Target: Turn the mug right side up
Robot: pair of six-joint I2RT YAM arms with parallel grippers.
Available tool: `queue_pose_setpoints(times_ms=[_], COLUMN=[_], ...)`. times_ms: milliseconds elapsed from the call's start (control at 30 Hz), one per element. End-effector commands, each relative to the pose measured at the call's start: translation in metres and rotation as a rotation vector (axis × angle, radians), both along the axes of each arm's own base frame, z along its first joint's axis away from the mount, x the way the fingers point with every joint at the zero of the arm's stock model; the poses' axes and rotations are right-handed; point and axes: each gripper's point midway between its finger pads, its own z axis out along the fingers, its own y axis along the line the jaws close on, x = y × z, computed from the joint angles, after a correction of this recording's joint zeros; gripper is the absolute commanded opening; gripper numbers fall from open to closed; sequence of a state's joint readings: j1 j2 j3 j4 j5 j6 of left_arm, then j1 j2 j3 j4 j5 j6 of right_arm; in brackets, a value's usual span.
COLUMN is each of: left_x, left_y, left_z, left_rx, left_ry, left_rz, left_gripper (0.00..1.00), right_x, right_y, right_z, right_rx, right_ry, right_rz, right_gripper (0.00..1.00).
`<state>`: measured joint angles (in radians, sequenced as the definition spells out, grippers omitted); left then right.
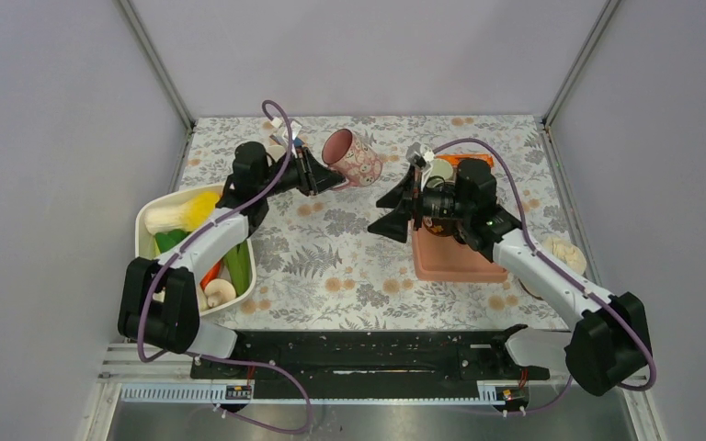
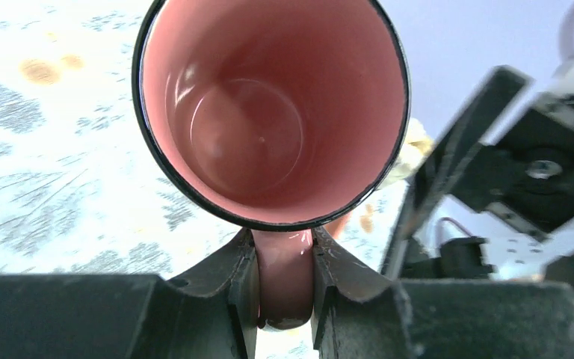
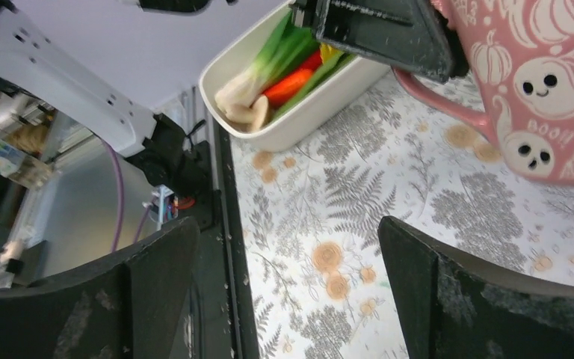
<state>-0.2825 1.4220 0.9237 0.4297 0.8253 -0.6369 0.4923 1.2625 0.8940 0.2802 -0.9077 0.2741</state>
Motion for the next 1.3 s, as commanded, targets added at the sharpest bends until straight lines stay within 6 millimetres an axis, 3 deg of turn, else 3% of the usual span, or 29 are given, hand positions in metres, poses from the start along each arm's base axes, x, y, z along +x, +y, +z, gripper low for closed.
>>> queue_pose_setpoints(times_ms=[0, 133, 400, 633, 933, 1267], left_x=[0.033, 0.063, 0.123, 0.153, 0.172, 0.176], left_y=[0.018, 0.024, 0.039, 0.052, 0.060, 0.059], left_z=[0.022, -0.007, -0.038, -0.066, -0.096, -0.111], left_rx=[0.152, 0.242, 0.408, 0.533, 0.608, 0.629], left_ry=[-0.206, -0.173, -0.188, -0.178, -0.099, -0.047], left_rz=[0.141, 0.214, 0.381, 0.501, 0.576, 0.588], left_gripper=[0.00, 0.00, 0.00, 0.00, 0.00, 0.00], right_x=[0.002, 0.007, 0.010, 0.013, 0.015, 0.014], right_y=[-0.026, -0.051, -0.096, -0.118, -0.124, -0.129], right_z=[-0.003, -0.008, -0.019, -0.008, -0.008, -0.006], right_rx=[-0.129, -0.222, -0.303, -0.260, -0.238, -0.199], right_ry=[-0.109, -0.125, -0.222, -0.274, -0.284, -0.269], right_rz=[-0.072, -0.171, -0.345, -0.440, -0.466, -0.473], right_gripper=[0.99, 0.99, 1.00, 0.99, 1.00, 1.00])
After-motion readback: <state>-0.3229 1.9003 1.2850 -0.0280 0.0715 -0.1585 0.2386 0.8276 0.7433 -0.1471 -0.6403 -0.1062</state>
